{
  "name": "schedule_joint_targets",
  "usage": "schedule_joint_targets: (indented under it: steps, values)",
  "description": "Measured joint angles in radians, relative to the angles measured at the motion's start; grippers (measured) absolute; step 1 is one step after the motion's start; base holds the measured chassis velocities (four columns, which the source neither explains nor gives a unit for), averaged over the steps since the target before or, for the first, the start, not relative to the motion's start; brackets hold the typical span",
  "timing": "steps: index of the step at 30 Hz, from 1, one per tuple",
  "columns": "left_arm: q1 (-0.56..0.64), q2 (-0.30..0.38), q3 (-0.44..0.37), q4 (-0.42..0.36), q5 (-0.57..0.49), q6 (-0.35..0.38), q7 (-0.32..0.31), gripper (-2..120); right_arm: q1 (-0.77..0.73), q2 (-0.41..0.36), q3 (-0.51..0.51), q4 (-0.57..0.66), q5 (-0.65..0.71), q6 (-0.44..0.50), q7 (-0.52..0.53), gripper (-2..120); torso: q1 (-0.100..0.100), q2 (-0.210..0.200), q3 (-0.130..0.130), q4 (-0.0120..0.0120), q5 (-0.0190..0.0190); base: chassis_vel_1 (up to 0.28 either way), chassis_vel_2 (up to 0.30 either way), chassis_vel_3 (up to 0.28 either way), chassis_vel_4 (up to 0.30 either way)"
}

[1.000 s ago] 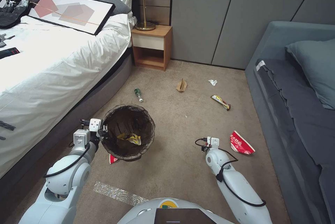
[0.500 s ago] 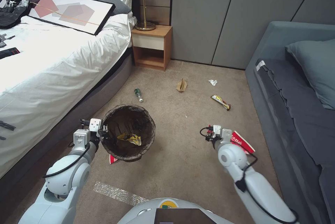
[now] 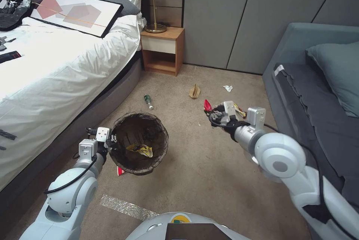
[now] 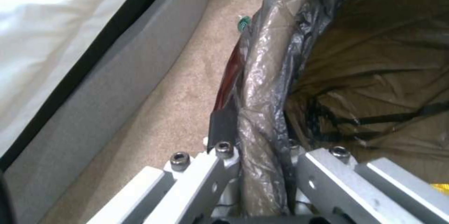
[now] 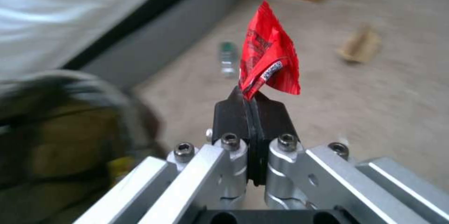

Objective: Pick up the trash bin, then pick up the garbage from the floor and place it into the trash bin.

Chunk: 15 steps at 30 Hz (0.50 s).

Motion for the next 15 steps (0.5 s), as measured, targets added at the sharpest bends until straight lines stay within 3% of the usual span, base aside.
schedule_joint_targets:
  steps: [5,8,13,14,15]
  values:
    - [-0.004,-0.002,0.007,0.005,0.002,0.000,0.000,0,0.158,-0.017,-0.077,-0.006,0.098,0.001,-0.024,0,0.000,0.000,0.000,-0.0001,0.0000,0.000,0.000,0.000,0.000]
    - [-0.008,-0.002,0.008,0.013,0.002,0.000,0.000,0,0.331,-0.009,-0.198,-0.025,0.193,0.002,0.000,0,0.000,0.000,0.000,0.0004,-0.0001,0.000,0.000,0.000,0.000]
    - [-0.010,-0.001,0.006,0.021,0.002,0.002,0.000,0,0.427,0.011,-0.290,-0.043,0.255,0.004,0.013,0,0.000,0.000,0.000,0.0004,-0.0003,0.000,0.000,0.000,0.000]
    - [-0.012,-0.001,0.002,0.028,0.002,0.002,0.000,0,0.570,0.047,-0.409,-0.066,0.315,0.011,0.040,0,0.000,0.000,0.000,0.0011,-0.0003,0.000,0.000,0.000,0.000]
    - [-0.015,-0.002,-0.001,0.033,0.002,0.002,0.000,0,0.653,0.076,-0.484,-0.090,0.367,0.019,0.079,0,0.000,0.000,0.000,-0.0010,-0.0004,0.000,0.000,0.000,0.000]
